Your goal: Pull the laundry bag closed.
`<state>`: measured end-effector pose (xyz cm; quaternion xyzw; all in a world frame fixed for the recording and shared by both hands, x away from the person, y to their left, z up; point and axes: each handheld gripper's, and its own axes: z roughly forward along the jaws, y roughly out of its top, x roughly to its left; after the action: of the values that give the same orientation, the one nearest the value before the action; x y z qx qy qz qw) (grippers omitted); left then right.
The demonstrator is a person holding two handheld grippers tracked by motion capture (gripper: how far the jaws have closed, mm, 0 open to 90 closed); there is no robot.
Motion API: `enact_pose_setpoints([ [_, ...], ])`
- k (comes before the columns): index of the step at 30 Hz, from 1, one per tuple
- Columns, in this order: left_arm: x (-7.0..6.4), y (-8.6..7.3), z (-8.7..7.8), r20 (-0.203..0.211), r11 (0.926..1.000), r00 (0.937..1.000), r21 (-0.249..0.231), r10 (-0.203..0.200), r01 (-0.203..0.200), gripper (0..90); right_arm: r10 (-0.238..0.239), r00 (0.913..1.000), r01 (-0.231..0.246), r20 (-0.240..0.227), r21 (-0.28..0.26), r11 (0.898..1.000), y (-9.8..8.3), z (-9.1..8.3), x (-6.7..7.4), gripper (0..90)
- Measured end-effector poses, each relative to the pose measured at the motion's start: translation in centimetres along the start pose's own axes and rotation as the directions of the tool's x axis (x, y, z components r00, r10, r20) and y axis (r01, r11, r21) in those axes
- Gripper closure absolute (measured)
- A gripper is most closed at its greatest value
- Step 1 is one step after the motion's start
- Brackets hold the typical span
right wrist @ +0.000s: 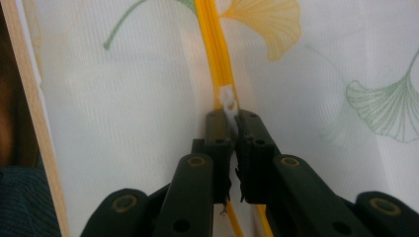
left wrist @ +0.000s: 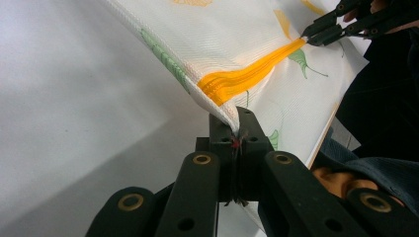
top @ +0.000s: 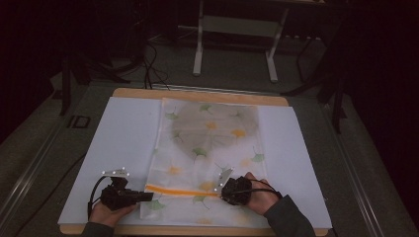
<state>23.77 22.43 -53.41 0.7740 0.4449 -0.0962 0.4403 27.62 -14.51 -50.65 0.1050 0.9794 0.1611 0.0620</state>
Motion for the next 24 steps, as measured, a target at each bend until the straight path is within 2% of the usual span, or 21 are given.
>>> enact_pose_setpoints([
  [24,0.0,0.0,0.0,0.0,1.0,1.0,-0.002,-0.003,0.003,88.3,0.023,0.9997,-0.023,0.005,0.01,1.0,-1.3,-0.5,-0.3,84.8],
])
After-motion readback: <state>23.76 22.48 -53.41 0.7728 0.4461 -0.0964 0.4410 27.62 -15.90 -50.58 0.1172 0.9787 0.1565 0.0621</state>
